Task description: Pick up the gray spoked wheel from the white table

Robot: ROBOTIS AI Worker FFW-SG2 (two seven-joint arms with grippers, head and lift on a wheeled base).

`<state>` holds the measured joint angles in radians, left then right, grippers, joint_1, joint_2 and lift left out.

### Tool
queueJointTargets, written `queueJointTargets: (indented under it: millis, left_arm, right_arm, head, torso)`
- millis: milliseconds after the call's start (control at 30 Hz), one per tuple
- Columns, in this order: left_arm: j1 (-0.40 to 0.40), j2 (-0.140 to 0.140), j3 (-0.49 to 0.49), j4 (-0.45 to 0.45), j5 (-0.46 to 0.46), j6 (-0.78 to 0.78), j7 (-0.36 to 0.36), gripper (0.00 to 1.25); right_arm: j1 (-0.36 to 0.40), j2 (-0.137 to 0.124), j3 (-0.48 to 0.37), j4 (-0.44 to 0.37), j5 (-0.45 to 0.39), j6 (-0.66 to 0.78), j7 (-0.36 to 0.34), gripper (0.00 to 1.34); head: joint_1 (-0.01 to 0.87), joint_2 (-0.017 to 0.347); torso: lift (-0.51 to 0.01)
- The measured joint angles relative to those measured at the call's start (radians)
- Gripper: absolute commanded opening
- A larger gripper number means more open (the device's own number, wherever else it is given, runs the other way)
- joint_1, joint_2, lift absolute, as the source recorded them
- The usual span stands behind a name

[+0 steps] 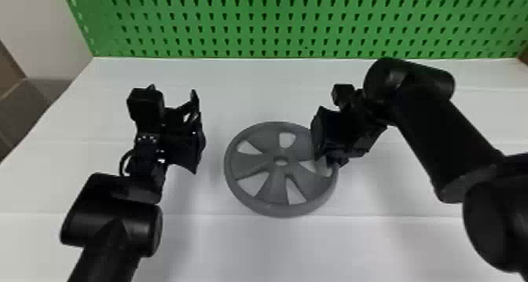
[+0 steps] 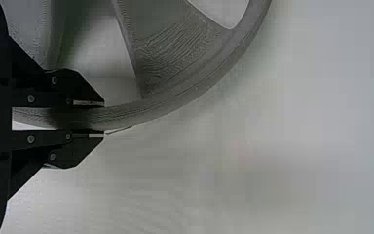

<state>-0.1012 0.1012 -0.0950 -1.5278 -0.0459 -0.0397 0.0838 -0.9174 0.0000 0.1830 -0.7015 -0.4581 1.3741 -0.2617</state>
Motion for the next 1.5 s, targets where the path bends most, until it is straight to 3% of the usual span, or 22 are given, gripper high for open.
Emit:
queueJointTargets:
  millis: [933, 1167, 1500]
  left_arm:
    - [0.004, 0.0, 0.007, 0.0, 0.002, 0.001, 0.0, 0.88]
    - [0.01, 0.0, 0.012, 0.0, 0.003, 0.0, 0.0, 0.88]
    - [0.013, 0.002, 0.015, -0.001, 0.004, 0.0, 0.0, 0.88]
  right_arm:
    - [-0.012, 0.0, -0.001, -0.017, -0.015, 0.026, 0.001, 0.1]
    - [-0.003, 0.0, -0.018, -0.112, -0.009, 0.039, 0.001, 0.1]
    - [0.083, 0.0, -0.03, -0.301, 0.003, -0.107, 0.001, 0.1]
  head:
    - [0.782, 0.057]
    - [0.782, 0.057]
    - [0.782, 0.057]
  torso:
    - [-0.097]
    - [-0.097]
    - [-0.097]
